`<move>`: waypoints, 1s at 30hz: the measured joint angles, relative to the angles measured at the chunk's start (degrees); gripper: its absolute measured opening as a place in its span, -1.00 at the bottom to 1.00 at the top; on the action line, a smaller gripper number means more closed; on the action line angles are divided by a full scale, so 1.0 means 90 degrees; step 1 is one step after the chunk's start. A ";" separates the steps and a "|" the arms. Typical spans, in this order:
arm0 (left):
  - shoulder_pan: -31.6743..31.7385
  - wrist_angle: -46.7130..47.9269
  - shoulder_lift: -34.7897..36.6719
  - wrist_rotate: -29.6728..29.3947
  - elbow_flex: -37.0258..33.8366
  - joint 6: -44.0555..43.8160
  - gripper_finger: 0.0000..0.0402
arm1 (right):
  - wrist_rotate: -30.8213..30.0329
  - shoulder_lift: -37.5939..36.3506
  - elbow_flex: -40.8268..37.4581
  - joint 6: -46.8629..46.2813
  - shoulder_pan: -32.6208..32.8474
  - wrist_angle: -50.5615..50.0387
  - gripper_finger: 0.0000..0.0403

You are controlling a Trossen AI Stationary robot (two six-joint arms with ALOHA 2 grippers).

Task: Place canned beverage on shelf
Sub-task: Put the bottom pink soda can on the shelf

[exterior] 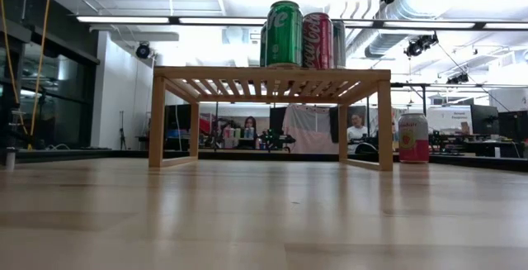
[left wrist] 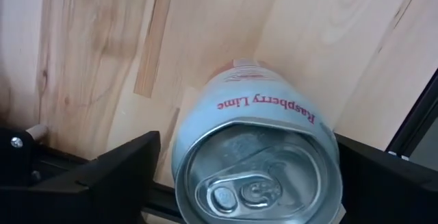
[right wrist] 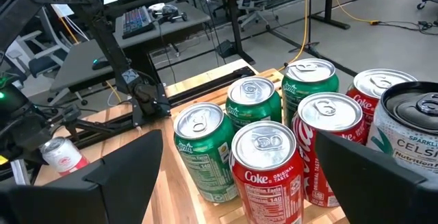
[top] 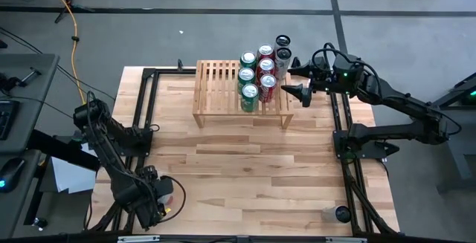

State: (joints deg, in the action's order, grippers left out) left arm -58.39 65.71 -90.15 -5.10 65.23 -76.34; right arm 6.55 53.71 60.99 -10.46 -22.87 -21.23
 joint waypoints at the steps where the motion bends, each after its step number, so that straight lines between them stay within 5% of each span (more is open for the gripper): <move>1: 0.0019 -0.0007 -0.0002 0.0000 0.0000 0.0000 0.88 | 0.0000 0.0000 0.0000 0.0000 0.0000 0.0000 0.82; 8: 0.0268 0.0032 0.0064 0.0179 -0.0007 0.0065 0.39 | 0.0002 0.0000 0.0000 0.0000 0.0000 0.0000 0.82; 17: 0.1294 0.0110 0.1610 0.0729 0.0407 0.1223 0.39 | 0.0001 0.0000 0.0000 0.0000 0.0000 0.0000 0.82; 23: 0.3103 0.0791 0.2614 0.0115 0.1538 0.2003 0.39 | 0.0002 0.0000 0.0000 -0.0029 0.0000 0.0001 0.82; 30: 0.5897 0.1725 0.1975 -0.0887 0.3997 0.4688 0.39 | -0.0116 0.0000 0.0000 -0.0887 0.0005 0.0062 0.82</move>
State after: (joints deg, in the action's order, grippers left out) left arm -5.32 81.24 -72.38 -13.09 101.20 -34.14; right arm 5.50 53.71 60.99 -18.44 -22.83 -20.67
